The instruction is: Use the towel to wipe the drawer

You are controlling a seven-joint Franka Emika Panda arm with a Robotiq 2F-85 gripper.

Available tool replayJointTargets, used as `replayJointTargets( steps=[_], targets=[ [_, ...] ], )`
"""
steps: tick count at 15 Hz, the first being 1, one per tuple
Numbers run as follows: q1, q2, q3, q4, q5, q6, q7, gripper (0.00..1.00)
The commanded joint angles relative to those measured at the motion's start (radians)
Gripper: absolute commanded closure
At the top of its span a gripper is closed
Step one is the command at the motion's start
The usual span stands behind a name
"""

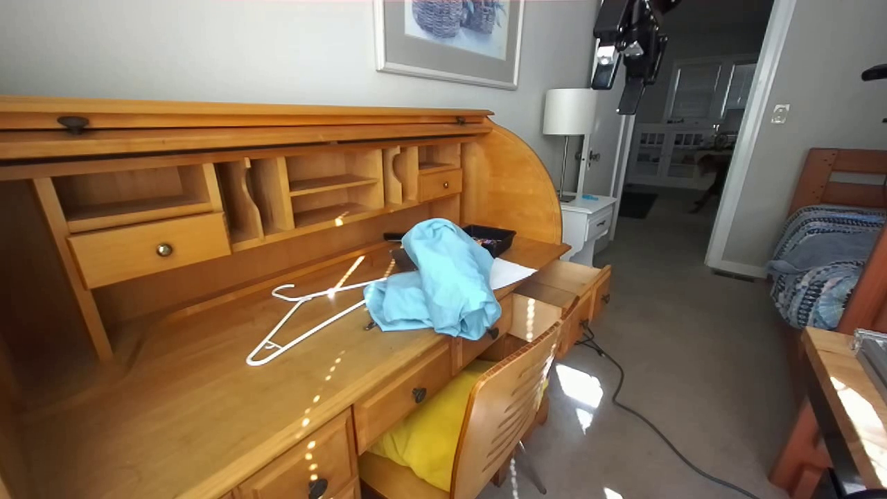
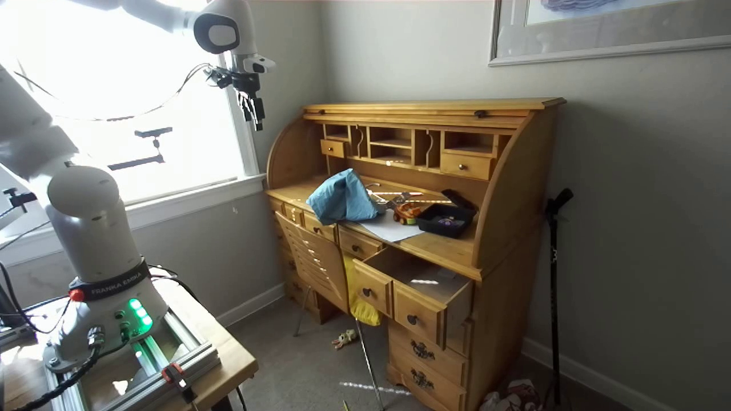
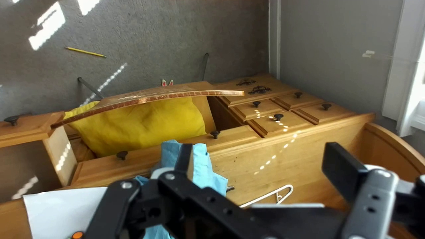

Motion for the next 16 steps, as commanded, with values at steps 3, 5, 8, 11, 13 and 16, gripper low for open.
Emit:
replayJointTargets(
  steps=[3, 5, 8, 11, 13, 16],
  targets=[
    [-0.019, 0.073, 0.013, -0.018, -0.067, 0.291, 0.072, 0.0],
    [-0.03, 0.132, 0.019, -0.018, -0.121, 0.465, 0.1, 0.0],
    [-0.054, 0.241, 0.027, 0.01, -0.262, 0.612, 0.182, 0.0],
    [-0.07, 0.362, 0.019, 0.063, -0.469, 0.693, 0.331, 0.0],
    [-0.073, 0.465, 0.016, 0.13, -0.614, 0.724, 0.447, 0.0],
    [-0.033, 0.596, -0.019, 0.239, -0.786, 0.697, 0.598, 0.0]
  ],
)
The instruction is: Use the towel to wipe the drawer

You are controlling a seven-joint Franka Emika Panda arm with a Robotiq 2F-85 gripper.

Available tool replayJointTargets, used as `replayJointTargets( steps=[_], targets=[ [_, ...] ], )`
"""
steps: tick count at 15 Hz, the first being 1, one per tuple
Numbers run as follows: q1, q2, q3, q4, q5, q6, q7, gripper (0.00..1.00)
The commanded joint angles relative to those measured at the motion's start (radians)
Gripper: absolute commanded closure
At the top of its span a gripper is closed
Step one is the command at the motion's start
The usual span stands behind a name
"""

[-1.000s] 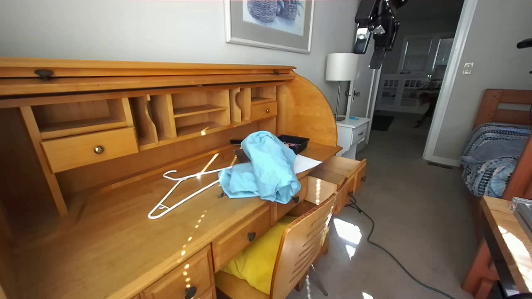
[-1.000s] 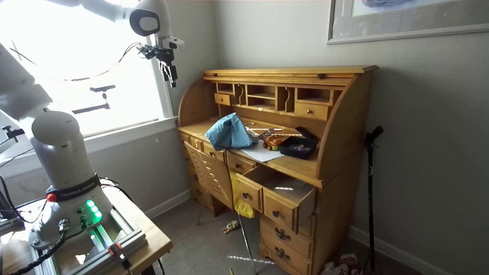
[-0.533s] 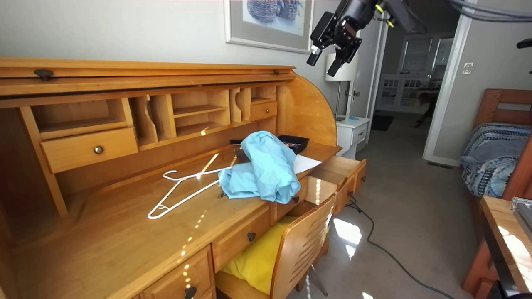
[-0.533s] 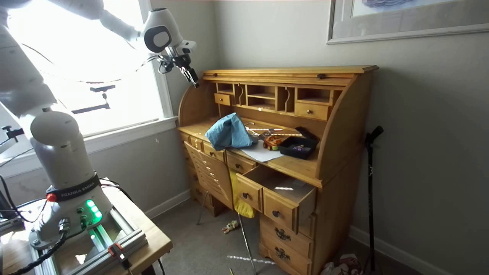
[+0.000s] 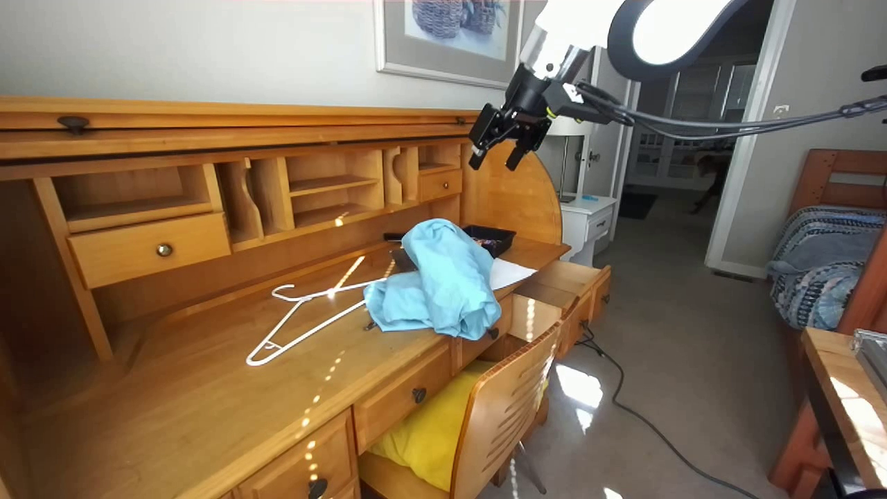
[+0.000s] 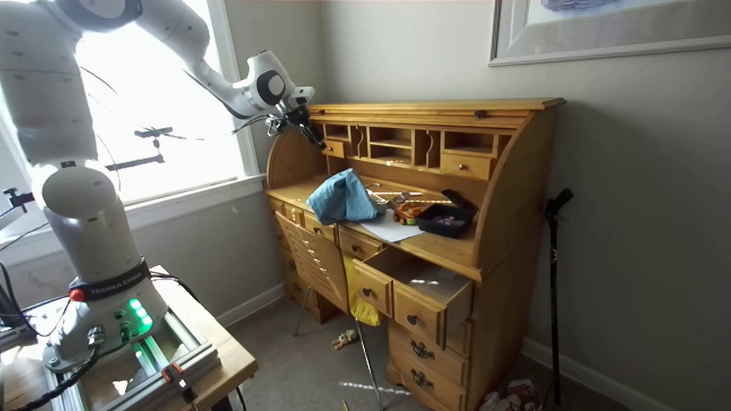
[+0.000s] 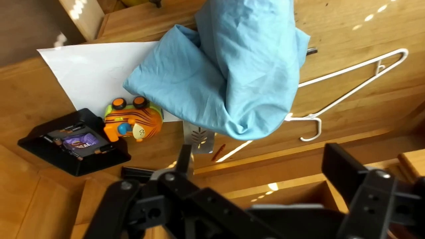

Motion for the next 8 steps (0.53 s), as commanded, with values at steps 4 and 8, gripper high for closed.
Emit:
replayJointTargets(
  steps=[4, 8],
  targets=[
    [0.079, 0.284, -0.064, 0.263, -0.217, -0.032, 0.264, 0.0],
    [0.172, 0.387, -0.172, 0.344, -0.133, -0.031, 0.236, 0.0]
  ],
)
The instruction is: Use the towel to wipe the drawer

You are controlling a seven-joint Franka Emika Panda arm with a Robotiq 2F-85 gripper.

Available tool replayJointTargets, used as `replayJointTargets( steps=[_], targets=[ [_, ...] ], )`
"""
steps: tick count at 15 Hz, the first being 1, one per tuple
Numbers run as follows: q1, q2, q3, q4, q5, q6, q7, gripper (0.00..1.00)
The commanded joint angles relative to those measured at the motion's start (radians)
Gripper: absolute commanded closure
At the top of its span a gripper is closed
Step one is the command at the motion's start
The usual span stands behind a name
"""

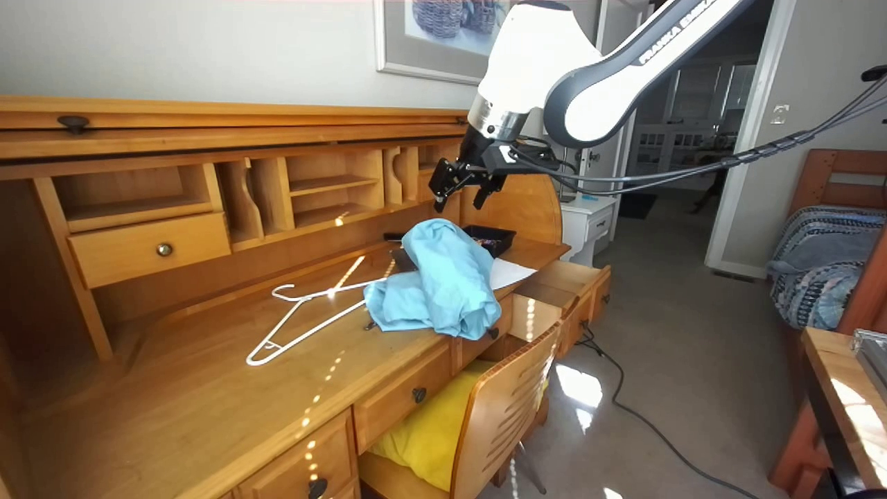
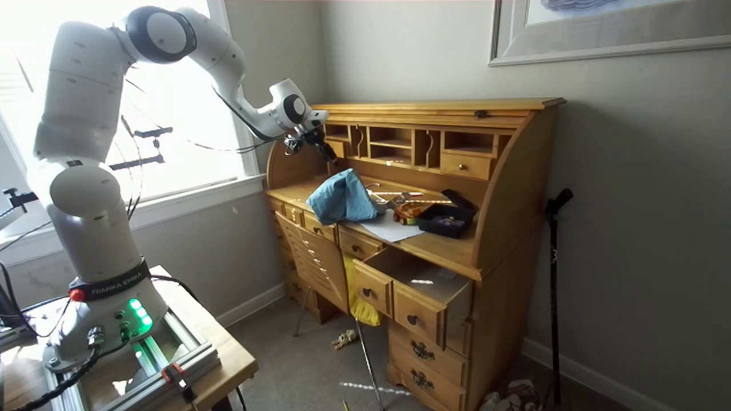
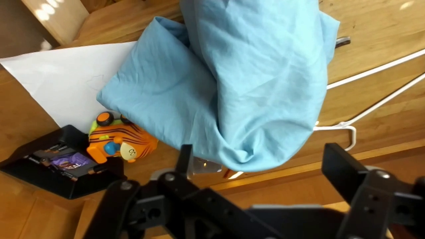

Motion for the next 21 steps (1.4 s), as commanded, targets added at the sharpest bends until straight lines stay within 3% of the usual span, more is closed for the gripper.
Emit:
replayJointTargets(
  steps=[1, 5, 12, 13, 17, 21],
  targets=[
    [0.095, 0.104, -0.113, 0.11, 0.056, -0.013, 0.005, 0.0],
    [0.128, 0.176, -0.168, 0.158, 0.141, -0.02, 0.001, 0.0],
    [0.107, 0.208, -0.13, 0.143, 0.351, -0.053, -0.04, 0.0],
    [0.135, 0.211, -0.174, 0.133, 0.311, -0.017, -0.032, 0.0],
    [0.134, 0.212, -0.165, 0.133, 0.342, -0.025, -0.035, 0.0],
    [0.16, 0.326, -0.229, 0.224, 0.32, -0.022, 0.001, 0.0]
  ],
)
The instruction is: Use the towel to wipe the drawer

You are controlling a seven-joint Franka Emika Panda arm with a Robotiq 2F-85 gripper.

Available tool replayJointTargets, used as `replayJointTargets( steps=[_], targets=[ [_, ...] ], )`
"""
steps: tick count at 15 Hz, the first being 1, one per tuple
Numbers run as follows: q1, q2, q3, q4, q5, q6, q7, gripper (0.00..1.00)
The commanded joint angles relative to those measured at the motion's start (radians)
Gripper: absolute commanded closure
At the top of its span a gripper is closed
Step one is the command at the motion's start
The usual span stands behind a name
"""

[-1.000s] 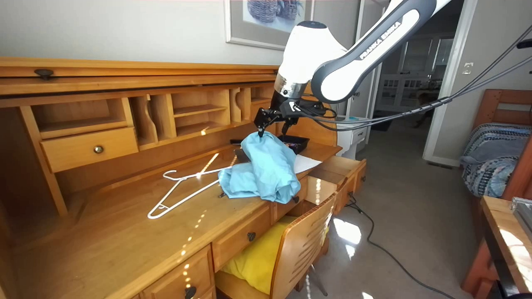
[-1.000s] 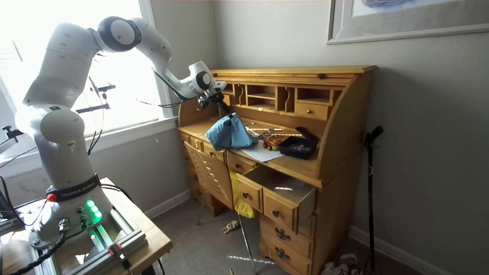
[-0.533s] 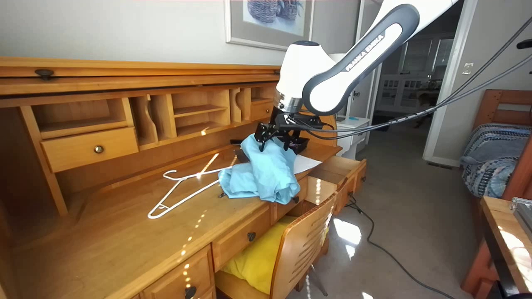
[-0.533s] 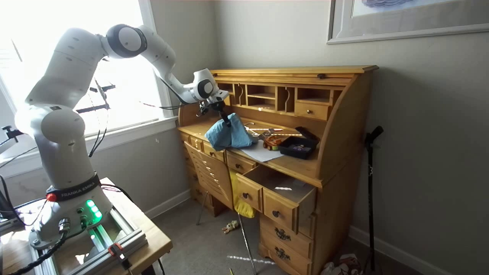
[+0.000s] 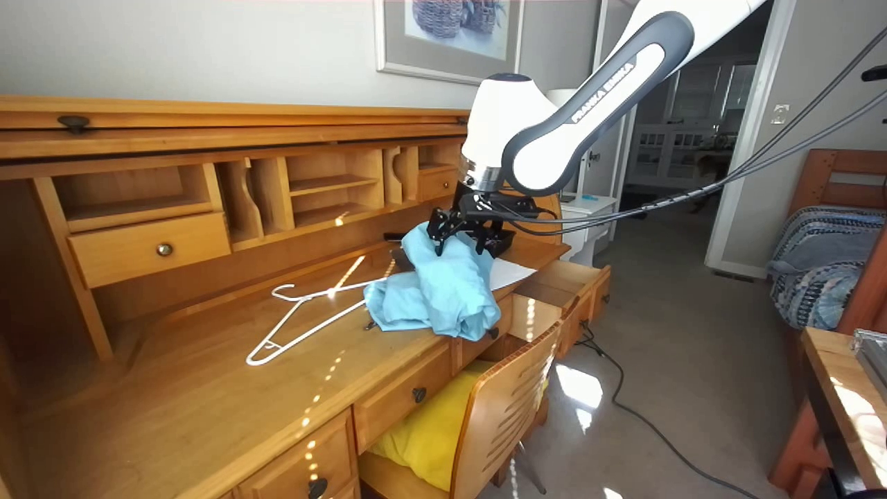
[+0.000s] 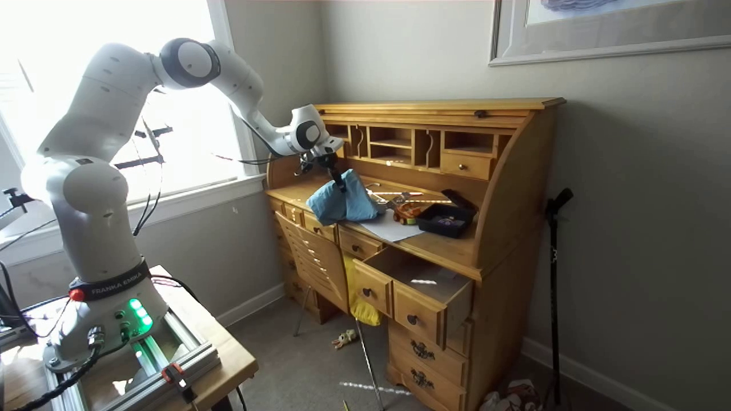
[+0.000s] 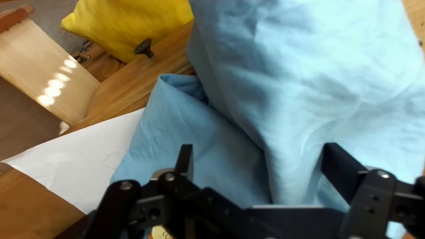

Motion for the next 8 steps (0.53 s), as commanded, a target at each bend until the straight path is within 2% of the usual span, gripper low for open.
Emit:
replayJointTargets(
  steps=[1, 5, 6, 7, 8],
  targets=[
    [0.028, 0.122, -0.051, 0.102, 0.014, -0.004, 0.012, 0.0],
    [0.009, 0.216, -0.007, 0.181, 0.053, -0.024, -0.041, 0.0],
    [0.014, 0.234, -0.004, 0.2, 0.055, -0.026, -0.041, 0.25],
    [0.017, 0.246, 0.0, 0.214, 0.056, -0.026, -0.043, 0.26],
    [0.019, 0.253, 0.001, 0.224, 0.057, -0.026, -0.044, 0.32]
  ],
)
